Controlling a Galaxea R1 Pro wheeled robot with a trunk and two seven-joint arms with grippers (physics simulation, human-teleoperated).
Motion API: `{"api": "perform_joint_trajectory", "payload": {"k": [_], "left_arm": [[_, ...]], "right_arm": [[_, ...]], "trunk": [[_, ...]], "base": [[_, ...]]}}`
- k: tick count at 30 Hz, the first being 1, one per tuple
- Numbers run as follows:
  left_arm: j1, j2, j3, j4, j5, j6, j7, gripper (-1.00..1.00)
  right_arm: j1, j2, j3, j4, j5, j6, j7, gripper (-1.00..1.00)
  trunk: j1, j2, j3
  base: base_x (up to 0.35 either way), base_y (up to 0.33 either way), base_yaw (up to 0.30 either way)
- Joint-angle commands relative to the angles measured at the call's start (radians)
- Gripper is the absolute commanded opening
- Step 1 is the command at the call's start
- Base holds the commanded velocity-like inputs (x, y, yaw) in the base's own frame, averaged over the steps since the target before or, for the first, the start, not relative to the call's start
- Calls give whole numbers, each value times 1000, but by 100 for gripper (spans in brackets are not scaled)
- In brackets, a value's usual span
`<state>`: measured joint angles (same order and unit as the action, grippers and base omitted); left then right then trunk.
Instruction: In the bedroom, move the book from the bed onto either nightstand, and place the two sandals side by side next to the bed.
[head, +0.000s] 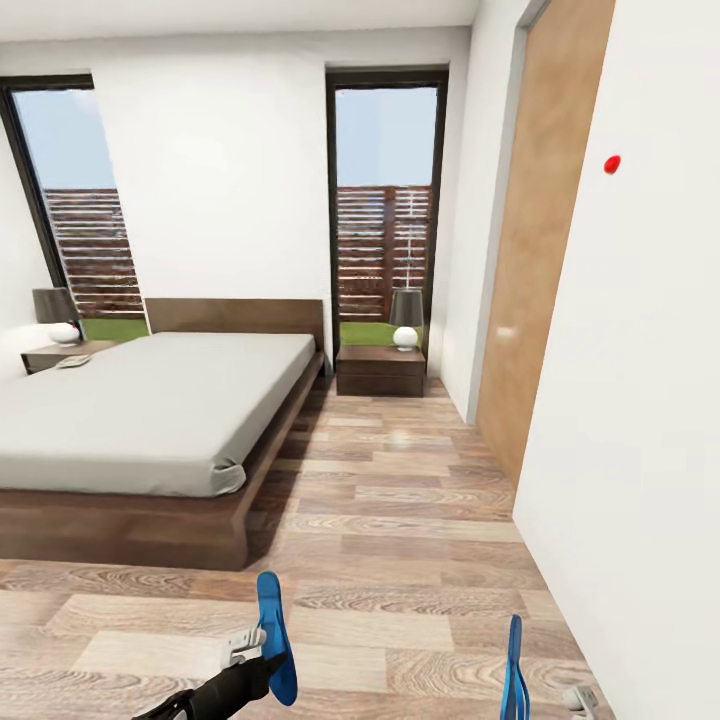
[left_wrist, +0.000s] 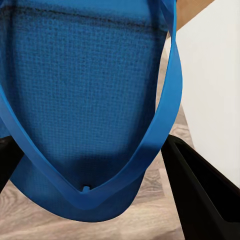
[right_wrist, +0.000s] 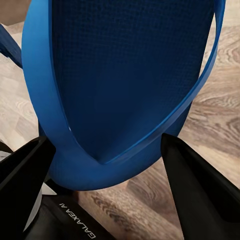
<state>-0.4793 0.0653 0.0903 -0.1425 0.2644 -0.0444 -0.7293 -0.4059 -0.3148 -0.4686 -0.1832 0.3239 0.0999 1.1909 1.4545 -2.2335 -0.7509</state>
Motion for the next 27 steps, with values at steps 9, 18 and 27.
{"api": "perform_joint_trajectory", "payload": {"k": [9,18,27], "left_arm": [[-1,1,9,1,-8,-5,-6,-100],[-1,0,8,1,-8,-5,-4,-100],[-1,0,9,1,-8,-5,-4,-100]], "right_arm": [[-1,0,-9,-1,6,11,8,-100],[-1,0,-9,-1,6,11,9,-100],[-1,0,-9,-1,6,11,6,-100]], "trunk": [[0,0,-13],[0,0,-27],[0,0,-41]], "base": [[0,0,0],[0,0,0],[0,0,0]]}}
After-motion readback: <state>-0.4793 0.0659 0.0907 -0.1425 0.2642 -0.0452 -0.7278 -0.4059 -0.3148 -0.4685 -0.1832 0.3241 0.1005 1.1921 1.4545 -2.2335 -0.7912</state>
